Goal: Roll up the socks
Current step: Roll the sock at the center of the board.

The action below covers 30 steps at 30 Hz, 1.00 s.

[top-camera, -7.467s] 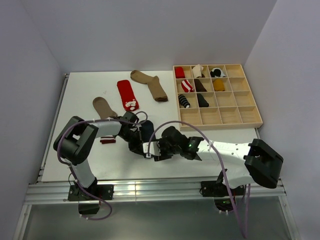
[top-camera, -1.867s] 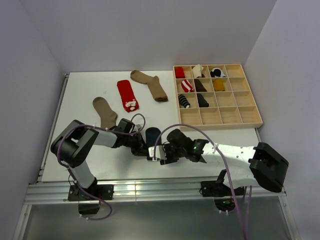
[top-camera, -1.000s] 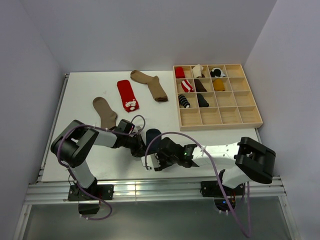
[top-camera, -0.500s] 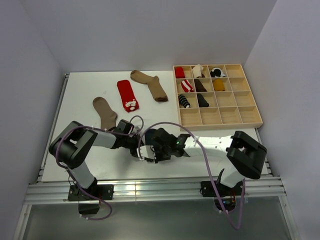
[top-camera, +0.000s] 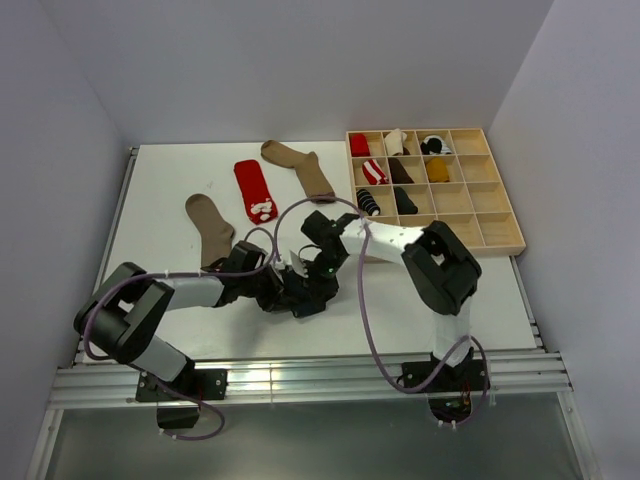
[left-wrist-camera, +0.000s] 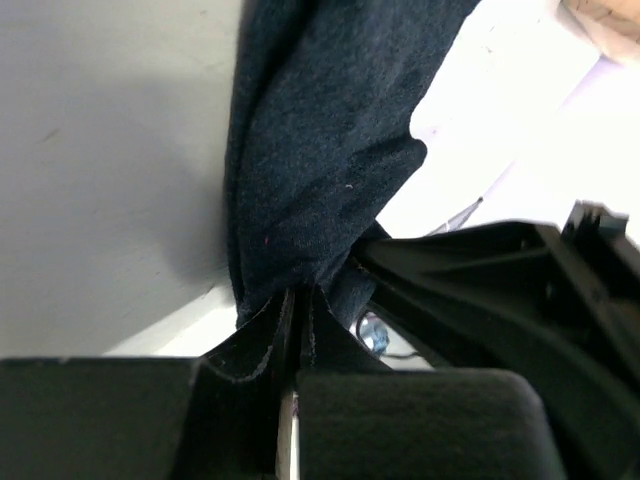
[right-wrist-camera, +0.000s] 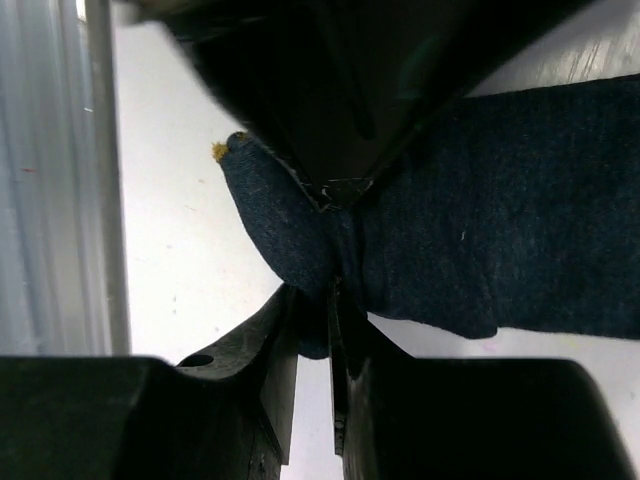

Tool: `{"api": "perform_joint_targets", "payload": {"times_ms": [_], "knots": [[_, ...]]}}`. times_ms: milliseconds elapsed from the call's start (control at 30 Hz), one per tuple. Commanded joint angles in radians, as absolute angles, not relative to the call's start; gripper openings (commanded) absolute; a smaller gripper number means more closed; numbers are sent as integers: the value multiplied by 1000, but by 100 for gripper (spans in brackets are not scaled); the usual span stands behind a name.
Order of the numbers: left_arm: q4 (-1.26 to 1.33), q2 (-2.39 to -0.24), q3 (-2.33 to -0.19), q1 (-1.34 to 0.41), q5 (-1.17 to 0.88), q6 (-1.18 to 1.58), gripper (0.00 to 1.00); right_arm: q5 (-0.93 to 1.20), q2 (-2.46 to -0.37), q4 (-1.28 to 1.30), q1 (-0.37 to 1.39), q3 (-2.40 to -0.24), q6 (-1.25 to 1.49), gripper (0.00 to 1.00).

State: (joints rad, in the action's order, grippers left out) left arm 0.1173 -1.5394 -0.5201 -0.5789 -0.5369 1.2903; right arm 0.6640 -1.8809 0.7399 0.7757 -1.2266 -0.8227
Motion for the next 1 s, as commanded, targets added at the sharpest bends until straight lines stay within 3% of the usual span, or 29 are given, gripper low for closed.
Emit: {"api": "perform_joint_targets", "payload": {"times_ms": [0, 167, 433, 733, 967], "knots": [[92, -1473, -491, -591, -453, 1312, 6, 707, -1980, 1000, 723, -1327, -893, 21], [89, -1434, -459, -606, -362, 1267, 13, 707, -2078, 1083, 715, -1417, -897, 21], [48, -1241, -394, -618, -134, 1106, 33, 684, -2138, 1127, 712, -1488, -862, 21], [136, -931, -374, -742, 58, 790, 41, 707, -2247, 1244, 712, -1626, -861, 22], [302, -926, -330, -830, 63, 637, 45, 779, -2342, 1333, 696, -1733, -861, 21]]}}
